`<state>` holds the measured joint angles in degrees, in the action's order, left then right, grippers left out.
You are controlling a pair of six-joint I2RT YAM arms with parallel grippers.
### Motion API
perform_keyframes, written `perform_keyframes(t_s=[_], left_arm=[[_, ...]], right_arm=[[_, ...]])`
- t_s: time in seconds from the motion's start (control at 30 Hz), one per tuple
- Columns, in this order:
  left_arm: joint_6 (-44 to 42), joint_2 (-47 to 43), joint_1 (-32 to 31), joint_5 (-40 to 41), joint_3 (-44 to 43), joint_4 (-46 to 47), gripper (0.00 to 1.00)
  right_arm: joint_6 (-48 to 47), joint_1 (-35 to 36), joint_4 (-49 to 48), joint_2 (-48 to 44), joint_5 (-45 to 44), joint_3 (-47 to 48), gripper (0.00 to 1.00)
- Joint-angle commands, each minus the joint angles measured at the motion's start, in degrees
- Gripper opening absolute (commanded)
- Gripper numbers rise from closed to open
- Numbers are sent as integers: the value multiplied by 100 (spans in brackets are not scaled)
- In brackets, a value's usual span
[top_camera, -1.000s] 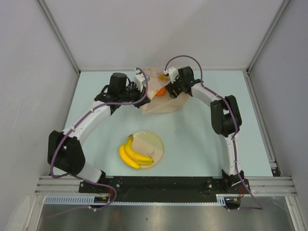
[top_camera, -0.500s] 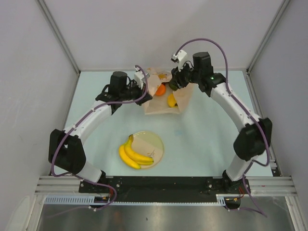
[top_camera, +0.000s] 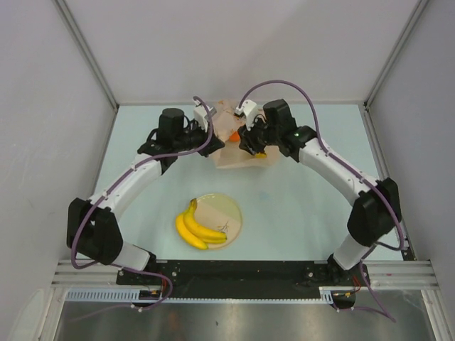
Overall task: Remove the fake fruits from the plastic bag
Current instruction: Take out the fake fruit from the plastic bag.
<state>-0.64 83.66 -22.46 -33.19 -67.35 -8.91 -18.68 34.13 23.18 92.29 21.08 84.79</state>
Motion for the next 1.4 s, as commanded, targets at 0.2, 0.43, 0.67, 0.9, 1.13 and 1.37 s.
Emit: perform_keyframes(t_s=[0.2, 0.43, 0.67, 0.9, 1.13, 1.37], left_arm=[[460, -420, -31, -179, 82, 425, 1], [504, -254, -31, -232, -15, 478, 1], [565, 1, -48, -267, -208, 451, 1], [565, 107, -57, -241, -226, 478, 0], [636, 203, -75, -205, -322, 539, 0], [697, 204, -66, -74, -481, 522, 3]], right_arm=[[295, -574, -533, 1615, -1342, 581, 67], [294, -679, -674, 2328, -2275, 819, 95], [101, -890, -771, 2899, -2266, 960, 94], [-66, -1066, -718, 2707, -1600, 1092, 50], [75, -900, -262, 1041, -448, 882, 36], [-250, -504, 423, -560, 282, -120, 36]])
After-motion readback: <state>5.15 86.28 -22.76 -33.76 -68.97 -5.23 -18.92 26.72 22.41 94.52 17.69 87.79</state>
